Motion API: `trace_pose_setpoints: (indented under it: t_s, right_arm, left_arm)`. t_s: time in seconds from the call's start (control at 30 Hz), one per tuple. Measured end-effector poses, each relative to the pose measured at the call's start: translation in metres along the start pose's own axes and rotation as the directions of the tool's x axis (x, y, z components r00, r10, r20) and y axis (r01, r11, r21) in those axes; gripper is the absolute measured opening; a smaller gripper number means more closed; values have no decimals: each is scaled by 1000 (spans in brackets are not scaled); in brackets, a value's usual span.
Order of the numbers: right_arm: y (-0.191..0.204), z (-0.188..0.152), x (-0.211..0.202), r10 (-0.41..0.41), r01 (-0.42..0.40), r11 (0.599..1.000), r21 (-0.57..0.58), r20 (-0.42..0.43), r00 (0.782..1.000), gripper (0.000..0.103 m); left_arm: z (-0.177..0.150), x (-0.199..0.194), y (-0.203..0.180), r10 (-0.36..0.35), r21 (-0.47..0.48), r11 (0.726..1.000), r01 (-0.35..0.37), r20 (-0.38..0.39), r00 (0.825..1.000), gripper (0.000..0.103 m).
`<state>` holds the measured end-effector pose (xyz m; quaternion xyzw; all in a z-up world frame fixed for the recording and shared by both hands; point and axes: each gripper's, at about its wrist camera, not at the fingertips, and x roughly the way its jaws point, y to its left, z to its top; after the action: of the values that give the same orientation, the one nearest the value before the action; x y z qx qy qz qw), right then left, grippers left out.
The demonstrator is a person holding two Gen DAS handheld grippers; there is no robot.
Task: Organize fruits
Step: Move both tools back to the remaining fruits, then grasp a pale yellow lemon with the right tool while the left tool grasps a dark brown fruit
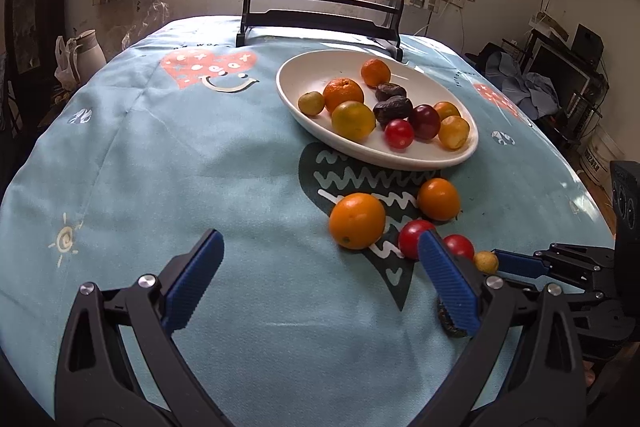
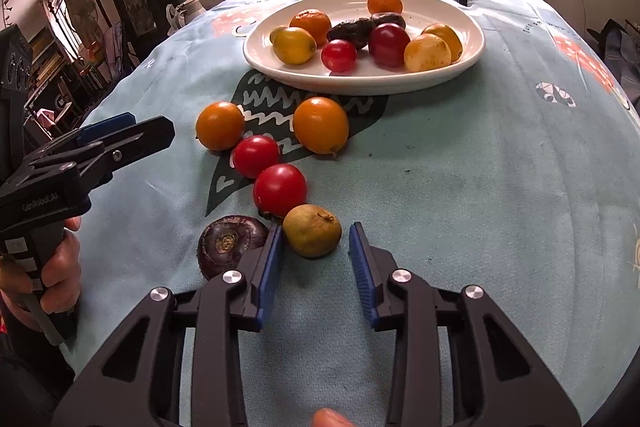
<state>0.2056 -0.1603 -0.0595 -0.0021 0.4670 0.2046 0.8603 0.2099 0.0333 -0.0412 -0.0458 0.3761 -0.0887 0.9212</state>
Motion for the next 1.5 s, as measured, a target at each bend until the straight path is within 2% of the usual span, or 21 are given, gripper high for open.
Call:
trace_pose_setpoints:
  t_s: [0.03, 0.2, 0.27, 0.3, 0.37, 0.43, 0.53, 0.6, 0.83, 1.03, 1.17, 1.5]
  right_arm:
    - [0, 1, -1, 12, -12, 1000, 5, 8, 1000, 31]
    - [-4, -1, -10, 44, -47, 998, 36, 57, 997, 29]
    - [-12, -2, -14, 56, -62, 995, 74, 79, 995, 29]
    - [-16, -2, -17, 53, -61, 993, 98, 91, 994, 29]
    - [-26, -4, -22, 38, -55, 988, 147, 116, 993, 29]
    - [-32, -6, -25, 30, -54, 982, 180, 131, 991, 29]
    - [-35, -7, -28, 32, -59, 979, 195, 141, 989, 29]
    - [-35, -7, -28, 32, -61, 979, 197, 143, 989, 29]
    - [-38, -9, -29, 35, -65, 976, 208, 145, 989, 29]
    - [-38, -9, -29, 39, -70, 976, 208, 147, 988, 29]
    - [-39, -9, -29, 39, -70, 975, 210, 148, 988, 29]
    - [-39, -9, -29, 38, -69, 975, 211, 148, 988, 29]
  left_arm:
    - [0, 0, 0, -1, 1, 1000, 1, 0, 1000, 99]
    - [0, 1, -1, -12, 0, 1000, 12, -12, 1000, 99]
    - [-1, 2, -4, -46, 8, 999, 46, -28, 999, 99]
    - [-2, 3, -7, -91, 20, 996, 92, -44, 995, 99]
    - [-6, 2, -20, -186, 71, 979, 191, -74, 980, 99]
    - [-14, -3, -42, -226, 185, 953, 238, -86, 970, 98]
    - [-28, -8, -73, -247, 343, 900, 268, -106, 963, 85]
    - [-32, -6, -80, -273, 370, 878, 305, -138, 952, 70]
    - [-33, 15, -82, -282, 333, 875, 353, -242, 928, 49]
    - [-34, 27, -85, -260, 325, 879, 348, -286, 922, 48]
    - [-36, 28, -88, -240, 343, 878, 334, -288, 927, 48]
    - [-33, 27, -80, -282, 284, 888, 361, -284, 917, 44]
